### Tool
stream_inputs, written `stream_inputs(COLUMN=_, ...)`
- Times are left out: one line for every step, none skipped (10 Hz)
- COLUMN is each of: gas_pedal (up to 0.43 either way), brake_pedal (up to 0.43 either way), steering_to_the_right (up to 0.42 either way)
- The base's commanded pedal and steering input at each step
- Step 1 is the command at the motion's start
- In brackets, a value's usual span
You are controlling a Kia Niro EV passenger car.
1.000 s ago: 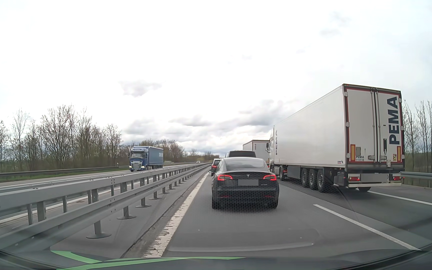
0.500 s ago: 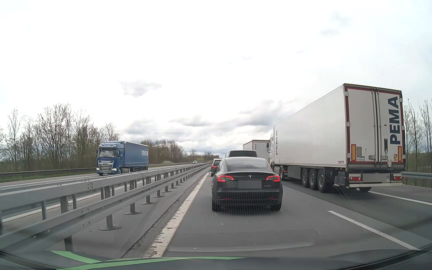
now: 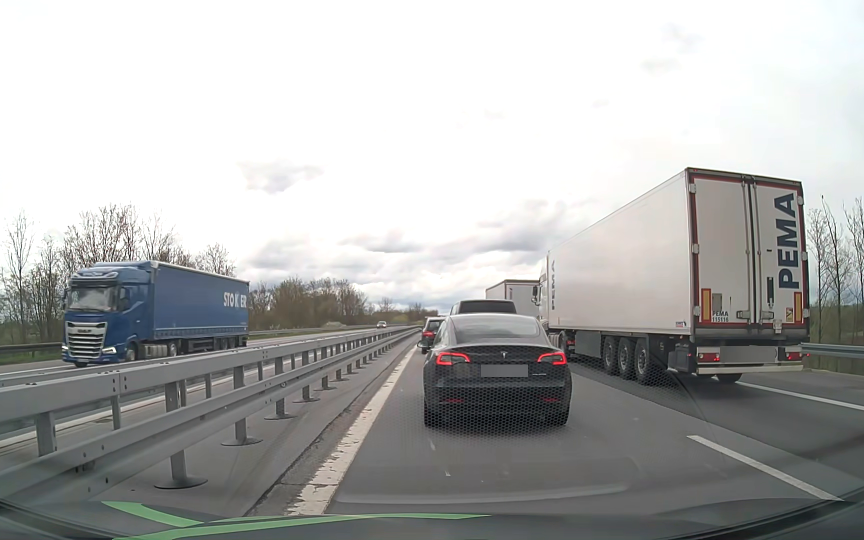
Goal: Follow the waypoints while adhering to traffic rules and regulations
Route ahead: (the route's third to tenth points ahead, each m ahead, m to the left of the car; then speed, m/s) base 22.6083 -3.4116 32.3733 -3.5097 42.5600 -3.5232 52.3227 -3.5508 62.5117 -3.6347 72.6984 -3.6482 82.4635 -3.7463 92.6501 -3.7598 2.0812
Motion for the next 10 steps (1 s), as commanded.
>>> stream_inputs(gas_pedal=0.000, brake_pedal=0.159, steering_to_the_right=0.000)
stream_inputs(gas_pedal=0.000, brake_pedal=0.159, steering_to_the_right=0.000)
stream_inputs(gas_pedal=0.000, brake_pedal=0.159, steering_to_the_right=0.000)
stream_inputs(gas_pedal=0.000, brake_pedal=0.159, steering_to_the_right=0.000)
stream_inputs(gas_pedal=0.000, brake_pedal=0.159, steering_to_the_right=0.000)
stream_inputs(gas_pedal=0.000, brake_pedal=0.159, steering_to_the_right=0.000)
stream_inputs(gas_pedal=0.000, brake_pedal=0.159, steering_to_the_right=0.000)
stream_inputs(gas_pedal=0.000, brake_pedal=0.165, steering_to_the_right=0.000)
stream_inputs(gas_pedal=0.000, brake_pedal=0.159, steering_to_the_right=0.000)
stream_inputs(gas_pedal=0.000, brake_pedal=0.152, steering_to_the_right=0.000)
